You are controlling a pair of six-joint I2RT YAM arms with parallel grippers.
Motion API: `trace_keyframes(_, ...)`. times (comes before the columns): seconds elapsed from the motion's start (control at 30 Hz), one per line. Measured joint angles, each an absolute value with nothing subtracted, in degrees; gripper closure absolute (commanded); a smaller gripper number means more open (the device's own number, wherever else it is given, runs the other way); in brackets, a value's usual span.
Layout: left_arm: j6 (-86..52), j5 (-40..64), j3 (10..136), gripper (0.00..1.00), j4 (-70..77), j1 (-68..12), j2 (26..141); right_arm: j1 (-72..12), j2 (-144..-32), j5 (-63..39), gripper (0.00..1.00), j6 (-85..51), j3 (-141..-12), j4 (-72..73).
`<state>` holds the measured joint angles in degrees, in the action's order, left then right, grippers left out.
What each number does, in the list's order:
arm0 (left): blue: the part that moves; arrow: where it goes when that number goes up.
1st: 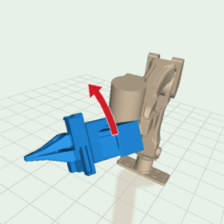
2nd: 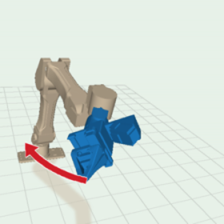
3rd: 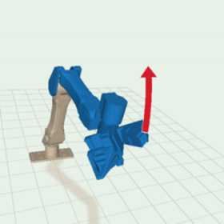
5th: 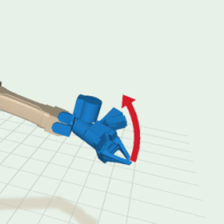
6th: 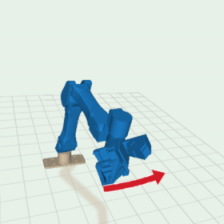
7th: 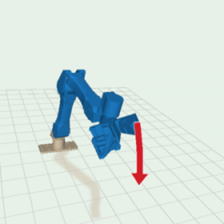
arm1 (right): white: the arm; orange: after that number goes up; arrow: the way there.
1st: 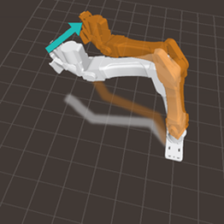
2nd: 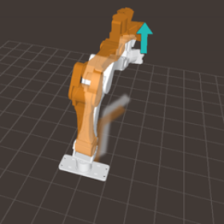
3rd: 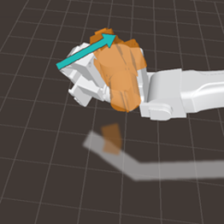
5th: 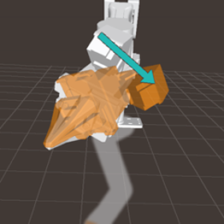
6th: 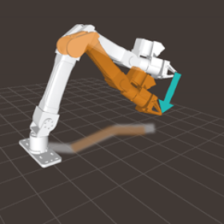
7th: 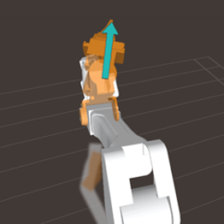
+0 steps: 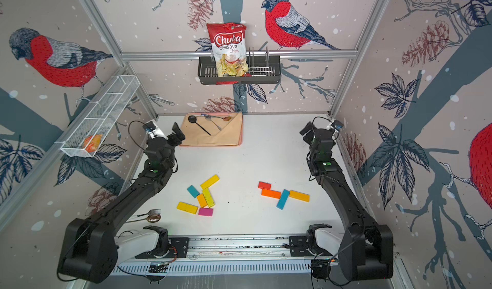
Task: Assemble the letter h with building blocks
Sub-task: Pick up the building block from the center of the board.
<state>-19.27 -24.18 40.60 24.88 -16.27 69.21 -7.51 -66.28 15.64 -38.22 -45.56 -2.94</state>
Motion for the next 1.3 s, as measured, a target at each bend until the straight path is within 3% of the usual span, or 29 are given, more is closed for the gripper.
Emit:
trace_keyframes(0.17, -21.30, -17.47, 41.41, 0.11, 11.18, -27.03, 75.18, -20.95, -66.85, 16.86, 0.00, -43.11, -51.88, -18.37)
trace_keyframes(0.47, -25.50, -9.65, 41.06, 0.16, 0.03, -30.20, 80.18, -31.51, -70.35, 19.62, 0.00, -46.57, -54.96, -32.69)
trace_keyframes(0.63, -25.47, -7.11, 44.64, 0.23, -5.96, -31.24, 86.43, -32.45, -70.81, 19.44, 0.00, -47.27, -55.33, -34.85)
trace_keyframes(1.07, -23.94, -4.10, 47.72, 0.22, -17.41, -31.81, 90.65, -32.47, -71.42, 19.35, 0.00, -47.86, -56.62, -38.22)
trace_keyframes(1.3, -22.06, -6.26, 48.97, 0.36, -19.97, -32.12, 93.95, -32.21, -70.63, 20.14, 0.00, -47.88, -56.58, -39.68)
